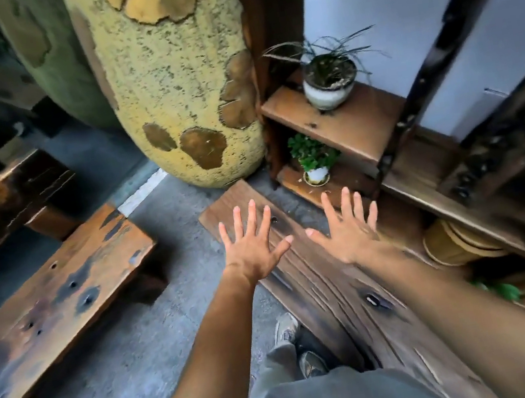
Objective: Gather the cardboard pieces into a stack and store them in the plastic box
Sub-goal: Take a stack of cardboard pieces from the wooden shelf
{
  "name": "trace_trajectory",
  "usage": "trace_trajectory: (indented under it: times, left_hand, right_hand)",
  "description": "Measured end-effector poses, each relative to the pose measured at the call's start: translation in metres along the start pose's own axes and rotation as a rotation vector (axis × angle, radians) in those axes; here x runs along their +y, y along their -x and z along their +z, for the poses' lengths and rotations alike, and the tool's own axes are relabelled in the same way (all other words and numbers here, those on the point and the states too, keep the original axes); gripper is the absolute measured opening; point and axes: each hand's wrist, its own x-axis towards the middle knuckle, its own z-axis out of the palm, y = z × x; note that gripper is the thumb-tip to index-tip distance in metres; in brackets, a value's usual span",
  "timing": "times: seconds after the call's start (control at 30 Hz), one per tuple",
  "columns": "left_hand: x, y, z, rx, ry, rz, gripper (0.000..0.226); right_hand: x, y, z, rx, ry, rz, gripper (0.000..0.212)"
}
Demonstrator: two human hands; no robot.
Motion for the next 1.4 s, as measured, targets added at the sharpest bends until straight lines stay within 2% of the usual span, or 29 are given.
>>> trace_trajectory:
  times: [0.43, 0.83, 1.0, 1.2, 1.4]
  left_hand:
    - [0.058, -0.122, -0.065, 0.061, -0.159, 0.401, 0.097]
    - [0.147, -0.173, -0.132, 0.13, -0.217, 0.678, 0.095]
    - [0.193, -0.173, -0.16, 0.216, -0.168, 0.774, 0.095]
    - [0.257, -0.157, -0.197, 0.393, -0.16, 0.89, 0.093]
    - [0.32, -0.141, -0.231, 0.503, -0.138, 0.867, 0.091]
  right_hand:
    - [0.035, -0.03, -0.061, 0.123, -0.124, 0.354, 0.094]
    - [0.079, -0.008, -0.112, 0.278, -0.153, 0.594, 0.093]
    - [0.113, 0.009, -0.15, 0.417, -0.143, 0.64, 0.092]
    - [0.151, 0.033, -0.206, 0.601, -0.084, 0.647, 0.09]
    - [0.197, 0.053, -0.259, 0.709, -0.063, 0.609, 0.09]
